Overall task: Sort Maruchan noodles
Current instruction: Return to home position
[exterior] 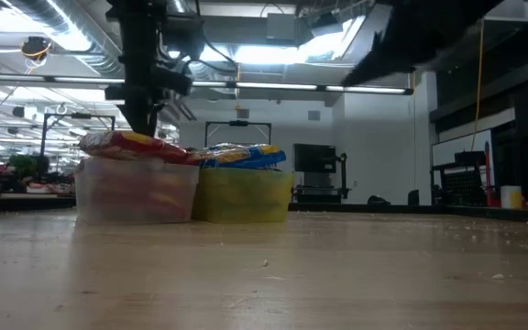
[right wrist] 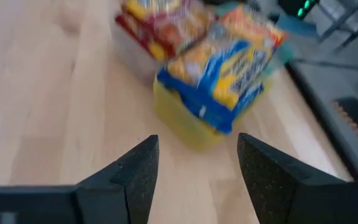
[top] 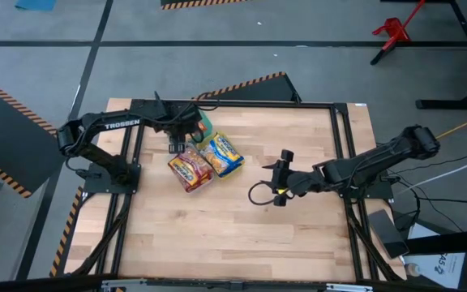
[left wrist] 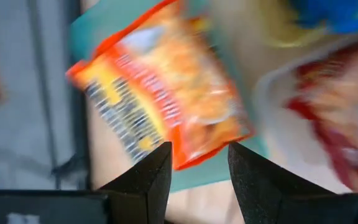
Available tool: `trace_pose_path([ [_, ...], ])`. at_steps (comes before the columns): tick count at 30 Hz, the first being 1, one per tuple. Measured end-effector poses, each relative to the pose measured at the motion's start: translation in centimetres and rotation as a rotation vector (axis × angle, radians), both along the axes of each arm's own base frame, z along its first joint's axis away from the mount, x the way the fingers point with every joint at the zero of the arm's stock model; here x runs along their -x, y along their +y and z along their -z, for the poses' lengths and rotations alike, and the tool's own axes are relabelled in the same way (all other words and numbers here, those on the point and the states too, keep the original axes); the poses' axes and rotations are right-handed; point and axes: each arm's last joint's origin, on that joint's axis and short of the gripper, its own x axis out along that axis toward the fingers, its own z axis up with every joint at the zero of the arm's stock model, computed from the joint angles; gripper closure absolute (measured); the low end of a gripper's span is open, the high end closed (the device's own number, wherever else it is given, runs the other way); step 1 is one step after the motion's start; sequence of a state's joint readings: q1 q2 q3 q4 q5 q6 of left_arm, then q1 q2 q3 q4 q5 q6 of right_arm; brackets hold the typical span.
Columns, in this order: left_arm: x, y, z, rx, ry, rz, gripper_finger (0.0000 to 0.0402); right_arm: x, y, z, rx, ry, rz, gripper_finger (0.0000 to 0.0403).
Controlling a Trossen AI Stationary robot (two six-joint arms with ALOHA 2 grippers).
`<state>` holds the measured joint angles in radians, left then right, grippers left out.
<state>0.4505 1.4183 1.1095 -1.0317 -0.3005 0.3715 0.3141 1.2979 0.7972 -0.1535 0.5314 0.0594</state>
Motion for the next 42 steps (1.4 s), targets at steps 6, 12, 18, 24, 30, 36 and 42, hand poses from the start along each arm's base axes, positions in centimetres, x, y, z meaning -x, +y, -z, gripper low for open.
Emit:
trace_pose_path([
  [6,0.2,-0.2,-0.3,-0.055,-0.071,-0.226,0.0250,-0.2,-0.1,-4.1,0.160,0.015,-0.020,0.0196],
  [12,0.3,-2.8,-4.4,0.223,-0.448,-0.065,0.0250,2.0,-1.3,-9.1,0.265,0.103,0.104,0.0196],
  [18,3.8,-5.3,-12.4,0.185,-1.065,0.155,0.0250,6.5,-4.6,-12.9,0.128,-0.047,0.033,0.0196],
  [24,8.9,-8.3,-15.2,0.088,-1.331,0.344,0.0250,12.9,-7.4,-13.0,-0.039,-0.362,0.015,0.0196],
  [30,9.2,-9.7,-10.2,0.171,-1.470,0.361,0.0250,17.3,-8.0,-8.4,-0.165,-0.694,-0.011,0.0196],
  [36,8.5,-10.6,-3.0,0.267,-1.555,0.253,0.0250,18.3,-8.1,-3.2,-0.298,-0.774,0.035,0.0196],
  [42,8.7,-11.3,1.8,0.329,-1.644,0.197,0.0250,18.0,-8.1,0.5,-0.389,-0.772,0.077,0.0196],
])
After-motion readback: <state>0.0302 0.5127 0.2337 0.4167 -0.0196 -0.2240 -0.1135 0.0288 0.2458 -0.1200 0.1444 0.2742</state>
